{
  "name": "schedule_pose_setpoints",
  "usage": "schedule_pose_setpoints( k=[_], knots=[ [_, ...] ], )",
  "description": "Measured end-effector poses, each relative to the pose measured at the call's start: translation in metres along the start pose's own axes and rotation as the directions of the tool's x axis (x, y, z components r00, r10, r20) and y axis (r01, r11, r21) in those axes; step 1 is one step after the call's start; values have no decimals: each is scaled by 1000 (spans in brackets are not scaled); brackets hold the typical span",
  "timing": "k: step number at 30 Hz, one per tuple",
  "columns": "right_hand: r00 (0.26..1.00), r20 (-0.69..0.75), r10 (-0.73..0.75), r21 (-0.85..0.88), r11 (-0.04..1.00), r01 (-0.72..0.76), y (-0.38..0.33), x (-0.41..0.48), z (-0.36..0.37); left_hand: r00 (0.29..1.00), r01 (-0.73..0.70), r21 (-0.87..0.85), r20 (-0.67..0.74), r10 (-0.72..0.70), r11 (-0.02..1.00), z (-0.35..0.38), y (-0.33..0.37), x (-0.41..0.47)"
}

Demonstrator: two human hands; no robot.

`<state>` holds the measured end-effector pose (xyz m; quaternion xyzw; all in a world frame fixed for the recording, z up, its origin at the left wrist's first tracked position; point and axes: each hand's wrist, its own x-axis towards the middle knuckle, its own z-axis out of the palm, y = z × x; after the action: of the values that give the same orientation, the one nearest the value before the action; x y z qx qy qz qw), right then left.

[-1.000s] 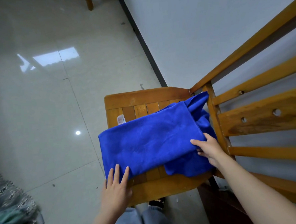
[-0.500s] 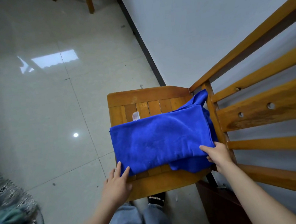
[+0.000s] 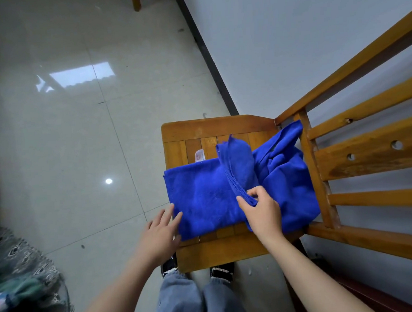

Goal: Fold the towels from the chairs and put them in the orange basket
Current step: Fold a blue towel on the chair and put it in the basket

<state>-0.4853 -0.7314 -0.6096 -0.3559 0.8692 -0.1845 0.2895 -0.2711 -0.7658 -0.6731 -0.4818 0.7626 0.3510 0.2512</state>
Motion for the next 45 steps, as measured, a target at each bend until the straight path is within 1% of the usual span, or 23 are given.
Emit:
schedule_pose_setpoints(
  k=[3,6,9,12,14,19,20,22,23,24,25,26,27,28,29,30,31,32,34,35,37,42,45],
  knots=[
    [1000,21,-17,47,999,16,-11,-6,13,994,-32,90,107,23,995,0,0,1],
    [992,12,-126,104,987,124,-29,-18,25,992,-36,102,124,23,994,-2,-1,3],
    [966,151,-208,78,977,198,-37,-28,43,993,-56,163,116,37,985,-5,-1,4],
    [936,326,-137,26,990,136,-34,-29,61,993,-57,174,112,38,983,-7,-6,6],
    [929,360,-92,-3,995,100,-31,-28,68,993,-54,160,115,36,986,-9,-8,7],
    [907,410,-93,13,995,96,-26,-27,76,998,-16,89,70,10,996,-15,-9,11],
    [901,424,-95,30,995,91,-24,-27,76,998,4,9,59,-5,1000,-17,-10,13],
    [873,481,-74,79,996,41,-22,-26,76,997,58,-339,59,-41,939,-19,-12,16],
    [847,529,-46,116,993,-18,-22,-26,75,996,87,-574,75,-54,814,-22,-11,16],
    [819,573,-24,170,981,-90,-20,-27,75,994,108,-761,81,-71,640,-24,-10,14],
    [805,593,-7,193,972,-134,-19,-26,73,991,123,-852,75,-113,509,-25,-9,14],
    [826,564,-15,191,975,-112,-16,-26,71,984,126,-883,52,-173,452,-24,-8,14],
    [887,458,-52,133,991,-11,-13,-23,67,970,132,-860,9,-245,493,-22,-7,14],
    [947,292,-137,49,991,128,-7,-18,64,948,148,-776,-65,-312,613,-21,-6,14],
    [959,117,-258,-90,959,269,-1,-13,61,925,171,-621,-168,-342,765,-17,-5,13],
    [924,11,-382,-259,892,372,4,-7,57,906,156,-438,-293,-304,886,-13,-3,12],
    [888,0,-459,-395,816,422,8,-1,53,898,100,-276,-389,-206,956,-10,0,12],
    [863,54,-503,-487,741,462,12,4,52,898,31,-142,-430,-90,989,-6,5,12],
    [815,222,-534,-590,592,549,18,12,52,897,-77,80,-430,104,994,0,16,16],
    [785,286,-549,-618,521,589,21,17,55,896,-103,143,-417,154,984,2,19,19],
    [756,373,-538,-659,420,624,23,33,61,909,-95,177,-387,158,980,0,25,31],
    [779,444,-442,-673,410,616,35,63,69,955,-22,219,-285,85,976,2,12,60],
    [794,433,-425,-658,453,602,47,65,77,947,-14,264,-307,98,965,4,6,64]
  ],
)
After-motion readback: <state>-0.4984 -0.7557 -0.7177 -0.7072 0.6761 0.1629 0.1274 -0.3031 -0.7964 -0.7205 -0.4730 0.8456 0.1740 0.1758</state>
